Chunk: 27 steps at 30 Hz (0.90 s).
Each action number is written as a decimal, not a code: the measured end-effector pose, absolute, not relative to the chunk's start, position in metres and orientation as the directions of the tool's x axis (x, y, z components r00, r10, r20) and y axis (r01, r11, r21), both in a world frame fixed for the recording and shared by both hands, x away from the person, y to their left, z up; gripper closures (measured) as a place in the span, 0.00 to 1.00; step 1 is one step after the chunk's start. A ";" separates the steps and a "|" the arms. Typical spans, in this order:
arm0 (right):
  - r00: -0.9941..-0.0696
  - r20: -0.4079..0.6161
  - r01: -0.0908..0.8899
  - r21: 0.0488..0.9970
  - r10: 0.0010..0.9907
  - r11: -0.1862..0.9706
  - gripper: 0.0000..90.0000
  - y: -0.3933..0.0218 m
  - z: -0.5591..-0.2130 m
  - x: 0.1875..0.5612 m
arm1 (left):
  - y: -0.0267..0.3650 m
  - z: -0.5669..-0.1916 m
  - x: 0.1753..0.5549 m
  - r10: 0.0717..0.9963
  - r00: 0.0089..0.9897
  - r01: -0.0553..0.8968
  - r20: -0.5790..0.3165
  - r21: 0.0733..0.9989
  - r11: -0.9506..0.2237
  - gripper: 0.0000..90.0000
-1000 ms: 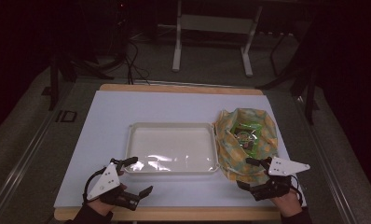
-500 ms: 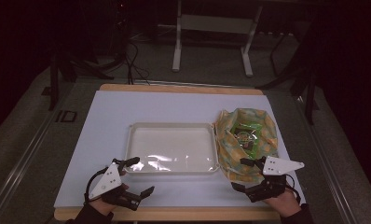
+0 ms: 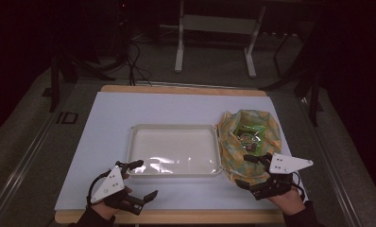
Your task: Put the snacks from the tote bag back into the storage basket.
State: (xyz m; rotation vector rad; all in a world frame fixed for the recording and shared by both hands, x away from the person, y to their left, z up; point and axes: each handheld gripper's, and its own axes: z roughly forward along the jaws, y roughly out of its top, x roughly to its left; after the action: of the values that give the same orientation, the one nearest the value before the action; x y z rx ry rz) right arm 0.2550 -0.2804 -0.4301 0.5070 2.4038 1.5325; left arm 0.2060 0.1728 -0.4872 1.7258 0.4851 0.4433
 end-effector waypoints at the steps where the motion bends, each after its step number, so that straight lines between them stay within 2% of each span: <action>1: -0.905 -0.029 0.153 0.908 0.425 0.389 0.18 -0.281 -0.429 0.255 | 0.173 -0.487 0.206 0.544 0.839 0.081 0.033 0.980 -0.184 0.00; 27: -0.870 -0.091 0.082 0.943 0.485 0.324 0.21 -0.290 -0.395 0.269 | 0.174 -0.486 0.206 0.543 0.839 0.074 0.033 0.982 -0.175 0.00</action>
State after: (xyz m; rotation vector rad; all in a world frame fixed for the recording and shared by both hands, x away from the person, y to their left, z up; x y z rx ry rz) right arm 0.2691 -0.2904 -0.3952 0.5048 2.2377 1.5615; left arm 0.2059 0.1742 -0.4862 1.7148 0.4805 0.4455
